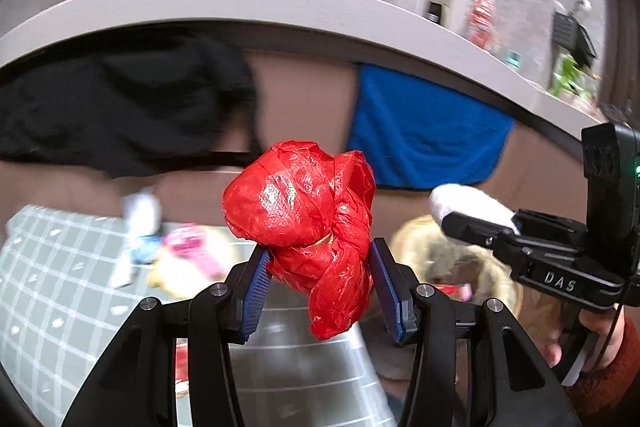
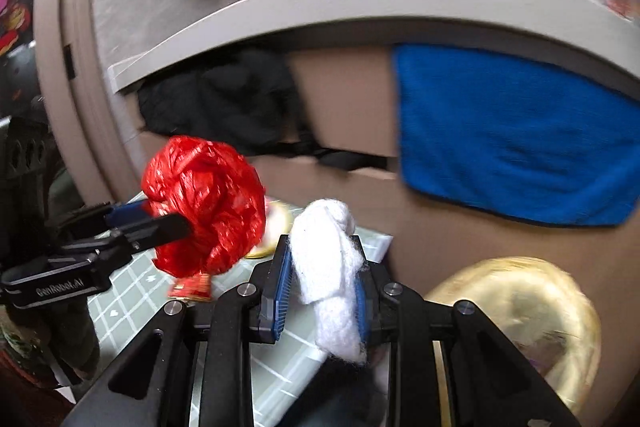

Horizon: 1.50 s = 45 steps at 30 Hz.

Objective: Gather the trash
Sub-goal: 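Carry the red bag and white tissue over the bin with both tools, then open both tools to drop the bag and tissue into the bin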

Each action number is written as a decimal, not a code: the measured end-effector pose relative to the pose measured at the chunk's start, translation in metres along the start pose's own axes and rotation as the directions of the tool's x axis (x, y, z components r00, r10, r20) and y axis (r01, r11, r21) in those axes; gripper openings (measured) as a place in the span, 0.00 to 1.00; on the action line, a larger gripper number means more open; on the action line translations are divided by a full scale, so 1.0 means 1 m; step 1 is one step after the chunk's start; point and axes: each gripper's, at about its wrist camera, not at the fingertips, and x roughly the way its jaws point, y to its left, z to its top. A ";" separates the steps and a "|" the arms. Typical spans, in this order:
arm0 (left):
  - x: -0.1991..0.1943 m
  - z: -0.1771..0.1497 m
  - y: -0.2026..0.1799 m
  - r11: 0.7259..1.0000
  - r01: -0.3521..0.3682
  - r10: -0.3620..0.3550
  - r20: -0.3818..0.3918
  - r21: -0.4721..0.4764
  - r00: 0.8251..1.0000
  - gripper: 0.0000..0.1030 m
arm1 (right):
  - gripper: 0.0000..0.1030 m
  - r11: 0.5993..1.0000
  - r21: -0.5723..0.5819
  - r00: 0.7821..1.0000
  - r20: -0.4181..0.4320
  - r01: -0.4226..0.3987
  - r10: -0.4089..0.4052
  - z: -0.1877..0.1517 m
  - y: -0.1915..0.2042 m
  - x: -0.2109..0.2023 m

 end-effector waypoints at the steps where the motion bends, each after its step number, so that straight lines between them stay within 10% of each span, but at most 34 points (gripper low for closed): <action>1: 0.010 0.001 -0.012 1.000 0.023 -0.023 -0.008 0.011 1.000 0.48 | 0.24 1.000 0.013 1.000 0.006 0.024 -0.024 -0.002 -0.011 -0.008; 17: 0.102 -0.008 -0.114 0.980 0.187 -0.176 -0.138 0.067 0.975 0.48 | 0.24 0.949 0.223 0.974 -0.007 0.224 -0.228 -0.048 -0.156 -0.055; 45: 0.192 -0.045 -0.137 0.972 0.236 -0.218 -0.336 0.013 0.916 0.48 | 0.24 0.905 0.370 0.972 -0.182 0.208 -0.149 -0.112 -0.224 0.008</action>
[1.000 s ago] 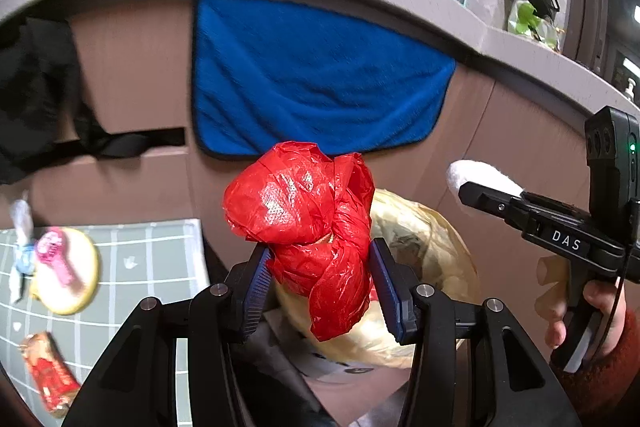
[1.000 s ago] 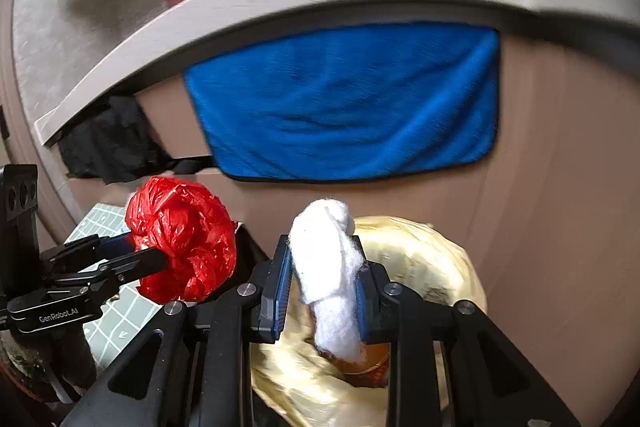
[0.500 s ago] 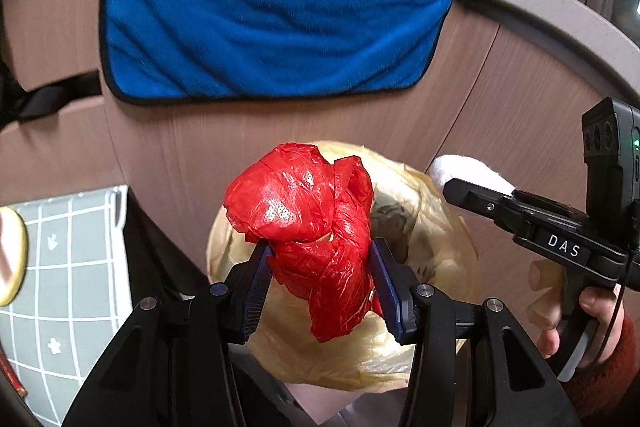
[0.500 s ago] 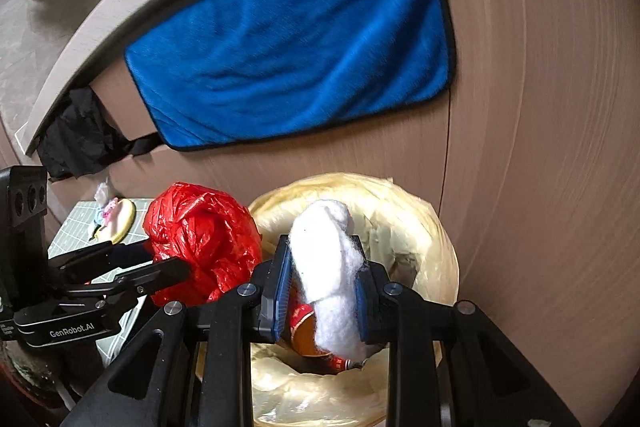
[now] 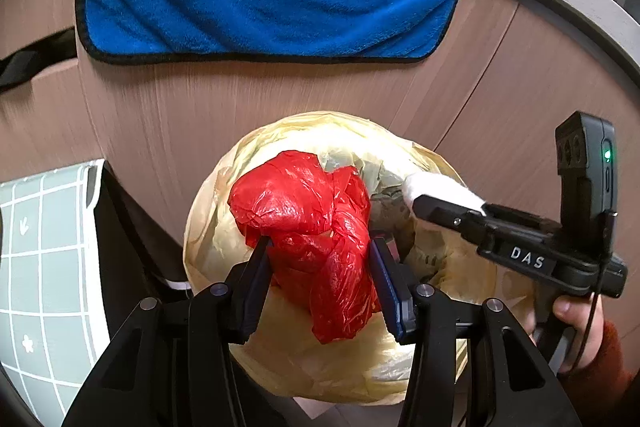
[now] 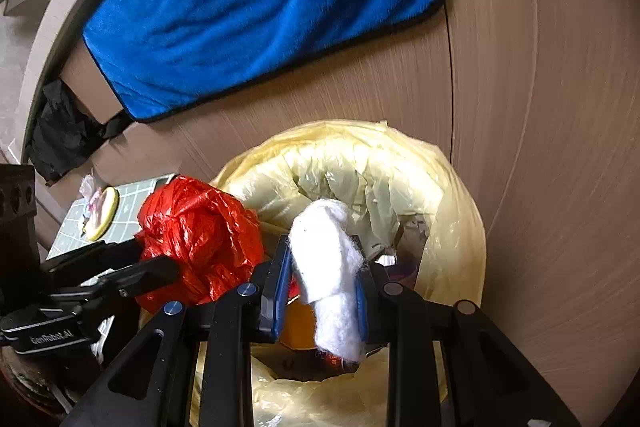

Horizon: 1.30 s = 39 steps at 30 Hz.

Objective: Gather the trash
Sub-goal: 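Open both tools to drop the bag and tissue into the bin, then move both tools back over the table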

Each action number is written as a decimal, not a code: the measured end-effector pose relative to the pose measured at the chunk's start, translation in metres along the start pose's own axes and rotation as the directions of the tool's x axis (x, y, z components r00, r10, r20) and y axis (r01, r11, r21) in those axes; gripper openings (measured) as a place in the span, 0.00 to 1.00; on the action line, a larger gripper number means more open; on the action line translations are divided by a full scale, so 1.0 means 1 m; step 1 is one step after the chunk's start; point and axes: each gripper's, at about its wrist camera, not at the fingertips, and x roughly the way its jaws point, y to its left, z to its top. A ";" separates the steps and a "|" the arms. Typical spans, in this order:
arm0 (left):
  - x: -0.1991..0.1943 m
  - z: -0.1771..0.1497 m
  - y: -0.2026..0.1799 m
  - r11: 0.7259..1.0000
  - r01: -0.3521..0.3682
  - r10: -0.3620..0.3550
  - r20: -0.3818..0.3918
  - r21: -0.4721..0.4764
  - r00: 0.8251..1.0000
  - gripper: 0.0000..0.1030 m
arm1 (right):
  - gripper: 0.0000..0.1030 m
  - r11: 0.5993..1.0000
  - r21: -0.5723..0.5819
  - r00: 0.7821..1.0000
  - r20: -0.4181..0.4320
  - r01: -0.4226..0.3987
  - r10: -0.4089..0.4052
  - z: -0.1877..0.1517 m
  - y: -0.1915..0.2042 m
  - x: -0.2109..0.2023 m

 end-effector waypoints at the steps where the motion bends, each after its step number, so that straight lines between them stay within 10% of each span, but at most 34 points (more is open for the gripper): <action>1: 0.002 0.000 0.001 1.000 0.004 -0.005 -0.006 -0.005 1.000 0.48 | 0.24 1.000 0.001 1.000 -0.006 0.001 -0.001 -0.001 -0.001 0.002; 24: -0.008 0.006 0.003 0.993 0.105 -0.105 0.015 -0.046 0.994 0.61 | 0.39 0.998 0.035 0.998 -0.029 0.050 -0.049 -0.009 -0.009 0.003; 39: -0.099 -0.022 0.045 0.997 -0.072 0.076 0.123 -0.040 0.989 0.61 | 0.47 0.997 -0.035 0.996 0.062 0.071 -0.069 0.000 0.032 -0.043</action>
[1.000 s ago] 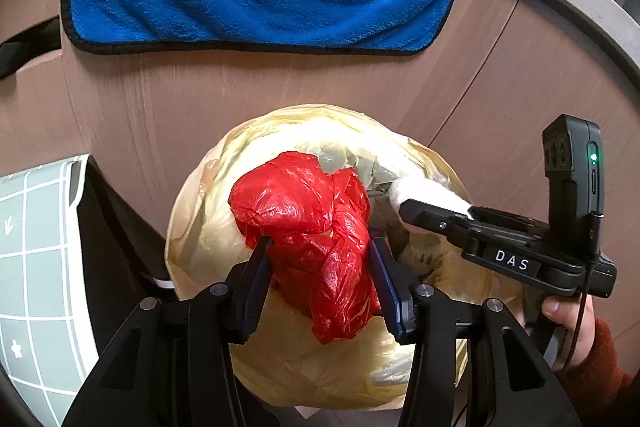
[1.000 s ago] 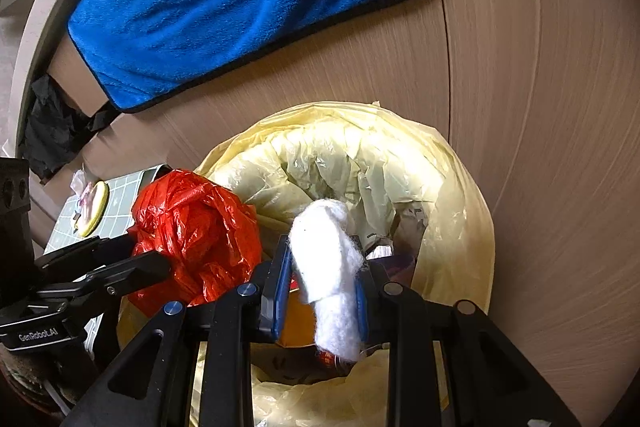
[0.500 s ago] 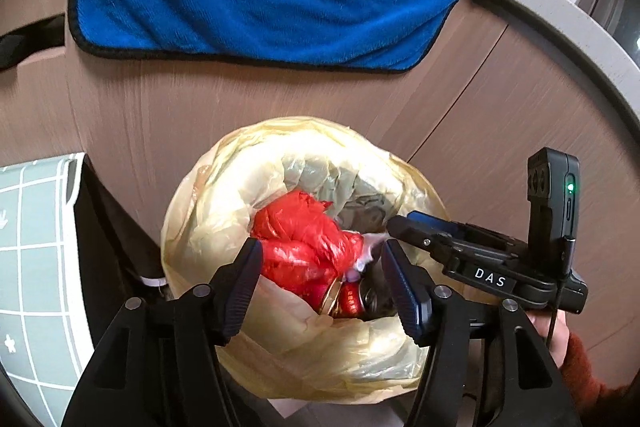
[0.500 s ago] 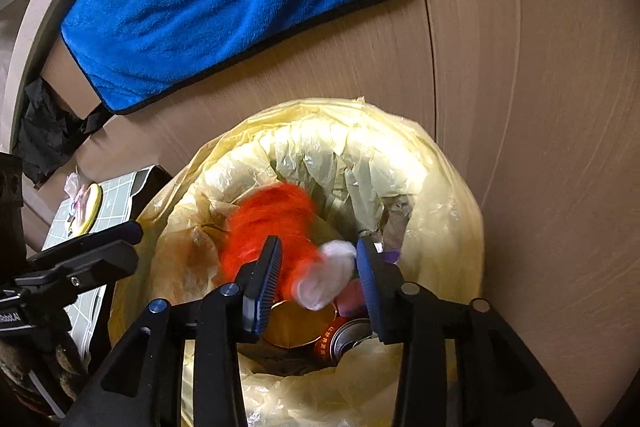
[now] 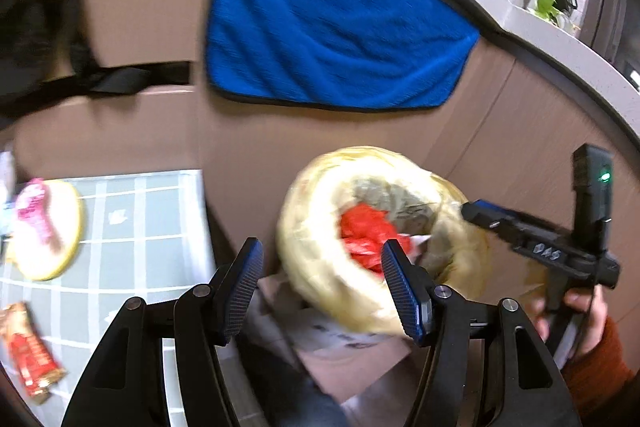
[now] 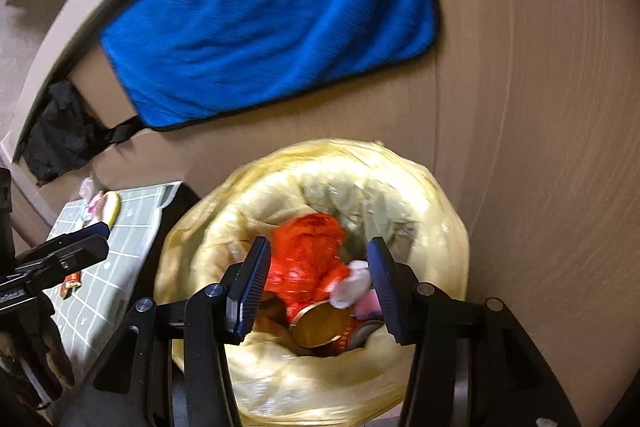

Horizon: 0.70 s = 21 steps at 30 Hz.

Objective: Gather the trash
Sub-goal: 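Move both tools back over the table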

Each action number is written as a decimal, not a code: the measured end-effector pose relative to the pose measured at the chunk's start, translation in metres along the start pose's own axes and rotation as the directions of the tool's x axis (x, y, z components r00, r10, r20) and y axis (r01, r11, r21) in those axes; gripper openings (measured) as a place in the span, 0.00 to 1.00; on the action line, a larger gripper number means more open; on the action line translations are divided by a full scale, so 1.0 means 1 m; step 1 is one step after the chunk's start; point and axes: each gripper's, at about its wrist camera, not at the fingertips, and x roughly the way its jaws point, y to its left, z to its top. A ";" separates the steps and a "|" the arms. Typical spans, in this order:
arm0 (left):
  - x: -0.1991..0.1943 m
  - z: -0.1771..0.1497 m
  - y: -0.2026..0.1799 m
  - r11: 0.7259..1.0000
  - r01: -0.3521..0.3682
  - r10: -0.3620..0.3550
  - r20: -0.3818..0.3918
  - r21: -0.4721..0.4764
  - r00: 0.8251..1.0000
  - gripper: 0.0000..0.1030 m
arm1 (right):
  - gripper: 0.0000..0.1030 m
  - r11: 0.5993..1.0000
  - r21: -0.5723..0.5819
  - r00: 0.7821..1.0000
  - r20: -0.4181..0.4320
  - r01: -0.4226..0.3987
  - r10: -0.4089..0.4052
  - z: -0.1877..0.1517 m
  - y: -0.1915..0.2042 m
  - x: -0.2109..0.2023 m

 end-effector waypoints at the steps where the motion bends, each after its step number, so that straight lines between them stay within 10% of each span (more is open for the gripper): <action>1: -0.007 -0.003 0.007 1.000 -0.015 0.015 0.007 -0.003 1.000 0.60 | 0.47 1.000 -0.015 1.000 0.008 -0.005 0.005 0.001 0.008 -0.004; 21: -0.159 -0.074 0.211 0.914 -0.256 0.310 0.135 -0.314 0.941 0.60 | 0.47 0.951 -0.256 0.984 -0.018 -0.176 0.177 0.001 0.212 0.008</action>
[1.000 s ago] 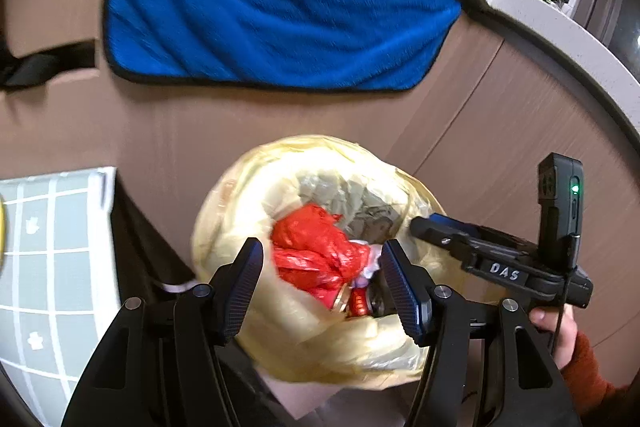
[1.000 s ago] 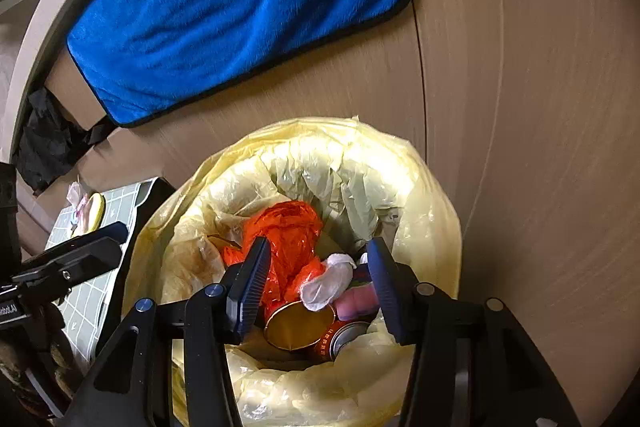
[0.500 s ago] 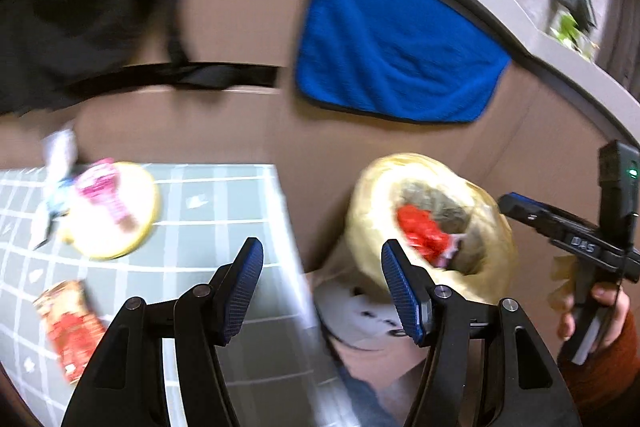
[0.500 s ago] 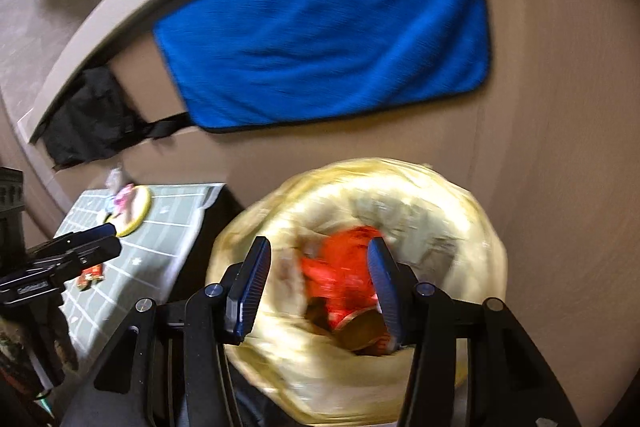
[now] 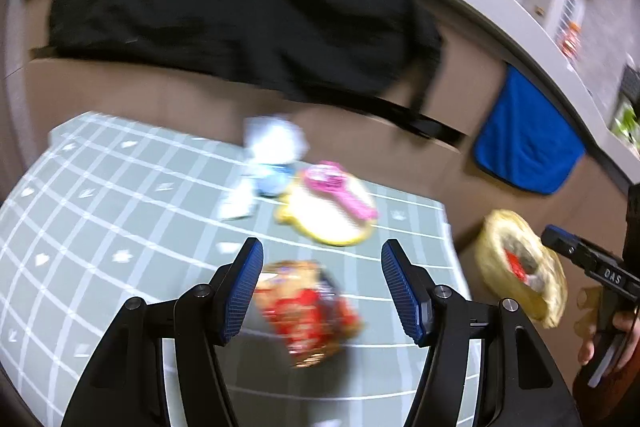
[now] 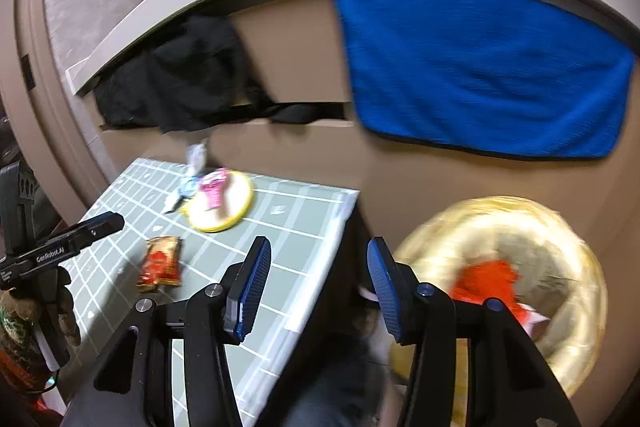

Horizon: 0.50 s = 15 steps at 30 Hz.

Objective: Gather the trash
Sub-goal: 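Move both tools back over the table, then grasp the white-blue candy wrapper with left tool while right tool grasps red snack bag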

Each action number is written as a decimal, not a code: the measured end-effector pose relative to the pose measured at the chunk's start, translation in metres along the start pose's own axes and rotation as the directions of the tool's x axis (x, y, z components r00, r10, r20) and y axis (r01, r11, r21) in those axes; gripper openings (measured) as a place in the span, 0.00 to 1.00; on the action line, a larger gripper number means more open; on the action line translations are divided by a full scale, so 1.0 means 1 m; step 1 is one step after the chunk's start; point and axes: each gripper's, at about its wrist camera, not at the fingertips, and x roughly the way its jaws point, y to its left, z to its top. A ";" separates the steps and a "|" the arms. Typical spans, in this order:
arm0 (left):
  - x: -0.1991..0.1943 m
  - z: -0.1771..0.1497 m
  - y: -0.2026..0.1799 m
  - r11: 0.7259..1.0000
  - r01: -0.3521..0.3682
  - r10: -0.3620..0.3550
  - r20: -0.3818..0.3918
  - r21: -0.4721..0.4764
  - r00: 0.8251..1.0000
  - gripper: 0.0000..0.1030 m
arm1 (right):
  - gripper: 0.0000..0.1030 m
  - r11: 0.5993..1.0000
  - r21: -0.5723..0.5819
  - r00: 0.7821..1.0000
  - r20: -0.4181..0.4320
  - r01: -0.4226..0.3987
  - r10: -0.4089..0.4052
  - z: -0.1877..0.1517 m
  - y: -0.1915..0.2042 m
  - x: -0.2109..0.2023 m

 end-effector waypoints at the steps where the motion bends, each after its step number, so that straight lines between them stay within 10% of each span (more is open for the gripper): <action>1: -0.003 0.001 0.010 1.000 -0.010 0.010 0.003 -0.014 1.000 0.60 | 0.47 1.000 -0.007 1.000 -0.003 -0.013 0.013 0.001 0.009 0.005; 15: 0.062 0.033 0.056 0.998 0.047 -0.049 -0.050 -0.040 0.998 0.62 | 0.47 0.990 -0.079 0.990 -0.091 -0.117 0.110 0.001 0.075 0.066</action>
